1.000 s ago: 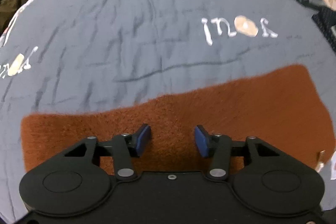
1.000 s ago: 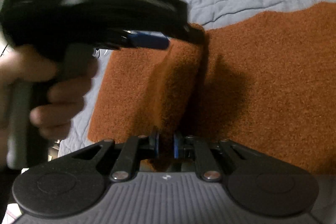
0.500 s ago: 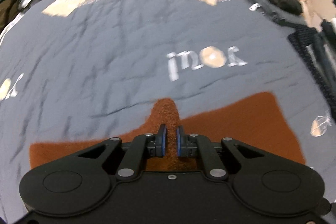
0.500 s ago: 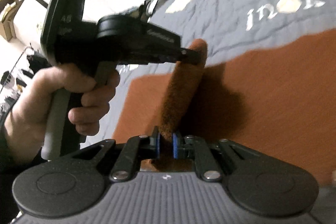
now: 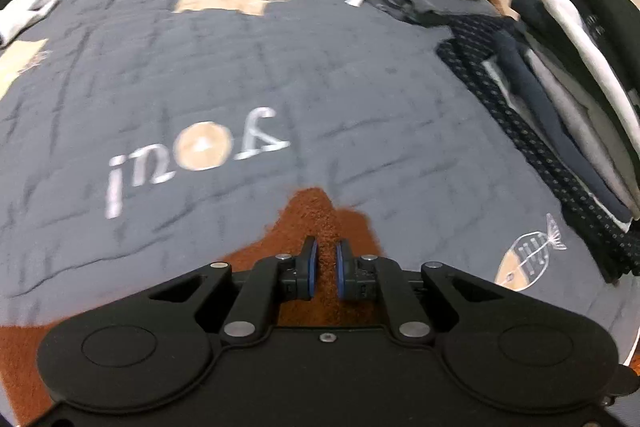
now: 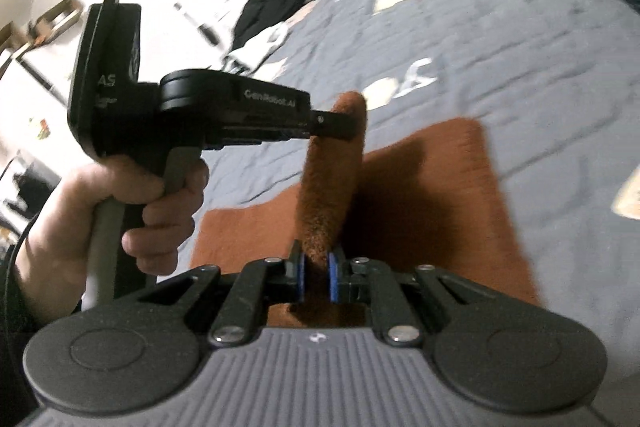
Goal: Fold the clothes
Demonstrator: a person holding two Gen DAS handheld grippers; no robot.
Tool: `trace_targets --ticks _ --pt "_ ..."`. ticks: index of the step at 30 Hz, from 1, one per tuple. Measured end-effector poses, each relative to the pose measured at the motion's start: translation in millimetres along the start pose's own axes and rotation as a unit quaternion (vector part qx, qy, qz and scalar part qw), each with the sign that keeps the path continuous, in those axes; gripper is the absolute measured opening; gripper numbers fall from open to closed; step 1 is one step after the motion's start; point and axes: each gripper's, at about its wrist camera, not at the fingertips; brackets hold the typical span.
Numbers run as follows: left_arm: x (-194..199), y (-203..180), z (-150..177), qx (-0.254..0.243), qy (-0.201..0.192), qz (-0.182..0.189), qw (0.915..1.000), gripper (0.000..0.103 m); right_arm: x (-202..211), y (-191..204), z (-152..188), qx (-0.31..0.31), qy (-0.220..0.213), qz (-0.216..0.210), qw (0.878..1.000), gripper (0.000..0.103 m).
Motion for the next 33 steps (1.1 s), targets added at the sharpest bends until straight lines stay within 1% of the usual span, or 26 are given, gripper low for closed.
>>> trace_targets --ticks 4,7,9,11,13,14,15,16,18,21,23,25,28,30,33 --pt "-16.8 -23.1 -2.6 -0.013 0.005 0.006 0.9999 0.01 14.0 -25.5 -2.7 -0.011 -0.01 0.02 1.0 0.011" --pt "-30.9 -27.1 -1.4 -0.013 0.011 0.003 0.9999 0.01 16.3 -41.6 -2.3 -0.016 -0.01 0.043 0.999 0.011" --pt "-40.0 -28.3 1.1 -0.011 0.015 0.004 0.9998 0.011 11.3 -48.9 -0.7 -0.014 -0.003 0.061 0.998 0.011" --pt "-43.6 -29.3 4.2 -0.015 0.014 -0.003 0.9998 0.017 5.5 -54.4 1.6 -0.009 0.005 0.083 0.996 0.011" --pt "-41.8 -29.8 7.7 -0.023 0.009 -0.016 0.9996 0.036 0.0 -56.7 3.5 -0.001 0.012 0.106 0.994 0.013" --pt "-32.7 -26.8 9.7 -0.027 -0.006 -0.017 0.9995 0.041 -2.2 -57.1 3.9 0.003 0.016 0.117 0.993 0.014" --pt "-23.2 -23.3 11.7 -0.03 -0.021 -0.018 0.9992 0.048 -4.4 -57.4 4.3 0.007 0.02 0.128 0.992 0.015" --pt "-11.3 -15.6 13.7 -0.023 -0.034 -0.014 0.9991 0.051 -6.6 -57.8 4.7 0.011 0.024 0.139 0.99 0.016" --pt "14.8 3.4 20.6 -0.009 -0.061 -0.011 0.9981 0.051 4.8 -52.2 3.3 0.02 0.009 0.154 0.988 0.02" --pt "56.7 40.7 44.1 0.008 -0.097 -0.019 0.9951 0.051 24.0 -47.2 -1.5 0.048 -0.037 0.192 0.979 0.022" --pt "78.4 66.9 67.7 0.021 -0.108 -0.033 0.9934 0.051 30.3 -51.3 -7.0 0.044 -0.067 0.179 0.981 0.022" --pt "93.6 90.1 92.7 0.036 -0.111 -0.044 0.9922 0.051 28.7 -49.8 -7.8 0.046 -0.075 0.153 0.984 0.022" --pt "106.1 117.6 130.3 0.069 -0.103 -0.028 0.9918 0.051 8.6 -34.5 -2.2 0.089 -0.062 0.123 0.987 0.022" --pt "107.0 127.2 147.2 0.091 -0.102 -0.007 0.9906 0.051 -9.9 -23.5 2.3 0.104 -0.046 0.106 0.988 0.022" --pt "99.4 131.6 160.2 0.11 -0.091 0.034 0.9892 0.051 -31.6 -15.5 7.3 0.103 -0.023 0.105 0.989 0.022"
Point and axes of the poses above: each gripper's, at about its wrist camera, not at the fingertips, and x roughly against the way its jaws point, y to its left, z to its underside, and after that the axes turned 6 degrees about x, right-handed
